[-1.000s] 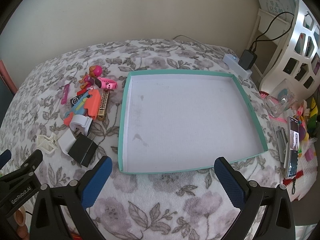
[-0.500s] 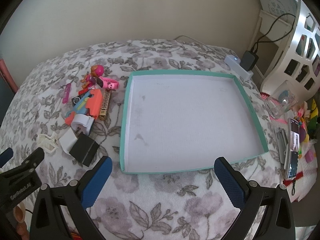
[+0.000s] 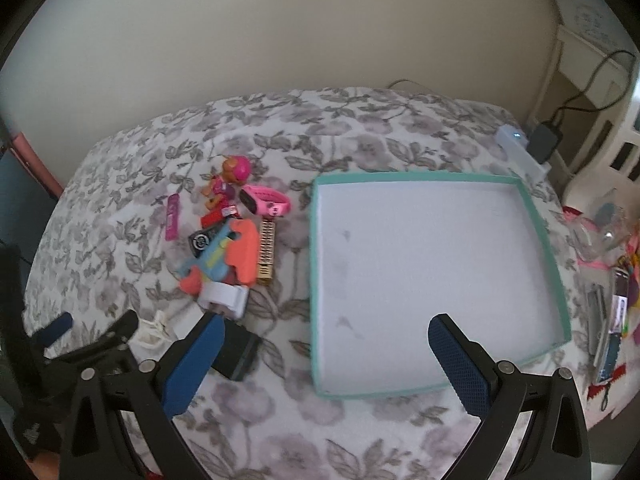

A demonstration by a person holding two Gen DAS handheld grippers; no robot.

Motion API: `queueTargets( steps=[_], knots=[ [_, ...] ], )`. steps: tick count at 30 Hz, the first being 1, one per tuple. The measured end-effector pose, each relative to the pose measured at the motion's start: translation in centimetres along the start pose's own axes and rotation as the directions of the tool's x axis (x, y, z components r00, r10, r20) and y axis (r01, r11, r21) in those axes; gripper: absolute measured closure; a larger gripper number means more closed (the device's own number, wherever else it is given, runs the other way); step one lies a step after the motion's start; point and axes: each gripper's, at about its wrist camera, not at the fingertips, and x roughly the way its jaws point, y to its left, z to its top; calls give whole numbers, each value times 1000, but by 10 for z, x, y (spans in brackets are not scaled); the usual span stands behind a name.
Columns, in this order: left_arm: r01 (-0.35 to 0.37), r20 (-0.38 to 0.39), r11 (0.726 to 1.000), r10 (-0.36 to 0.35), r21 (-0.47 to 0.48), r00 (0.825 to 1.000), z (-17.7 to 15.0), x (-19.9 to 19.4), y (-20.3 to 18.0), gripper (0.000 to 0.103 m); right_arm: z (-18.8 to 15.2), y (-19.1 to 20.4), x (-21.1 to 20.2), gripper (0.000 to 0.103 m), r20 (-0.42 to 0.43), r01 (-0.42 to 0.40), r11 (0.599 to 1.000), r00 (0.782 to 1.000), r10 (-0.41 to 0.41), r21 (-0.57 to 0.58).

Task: Organize rigid objects
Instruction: 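Grasp the white plastic clip holder with the left gripper while the right gripper grasps the black charger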

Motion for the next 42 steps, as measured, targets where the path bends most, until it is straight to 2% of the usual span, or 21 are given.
queueTargets(
  steps=[3,8,11,15,20,28,33,37,40,42],
  knots=[
    [7,-50,999,-9,-45,999,0,19,13,0,5,15,12,0,-35,-20,1000,999,20,-4],
    [18,-91,997,-26,-80,995,-4,41,25,0,2,36,37,0,-86,-52,998,995,49,-26],
    [59,-90,993,-68,-103,994,-6,45,29,0,-8,42,54,0,-126,-52,998,991,46,-47],
    [75,-83,990,-85,-118,993,-4,47,27,0,-17,45,70,0,-183,-83,996,980,73,-44],
    [101,-81,989,-111,-112,991,-6,51,20,1,-22,55,73,3,-179,-68,993,983,50,-96],
    [137,-85,982,-149,-133,985,-8,56,16,2,-23,48,76,3,-200,-77,995,978,63,-66],
    [195,-75,971,-207,-142,976,-9,55,13,17,-23,43,77,3,-209,-83,996,975,72,-41],
    [255,-86,953,-271,-162,959,-9,60,10,25,-23,40,77,3,-214,-85,996,974,78,-23],
    [297,-87,938,-316,-176,945,-9,63,9,38,-24,40,77,3,-216,-91,996,973,84,-20],
    [299,-85,938,-317,-176,945,-9,64,7,41,-24,41,78,3,-215,-92,995,973,85,-23]
  ],
)
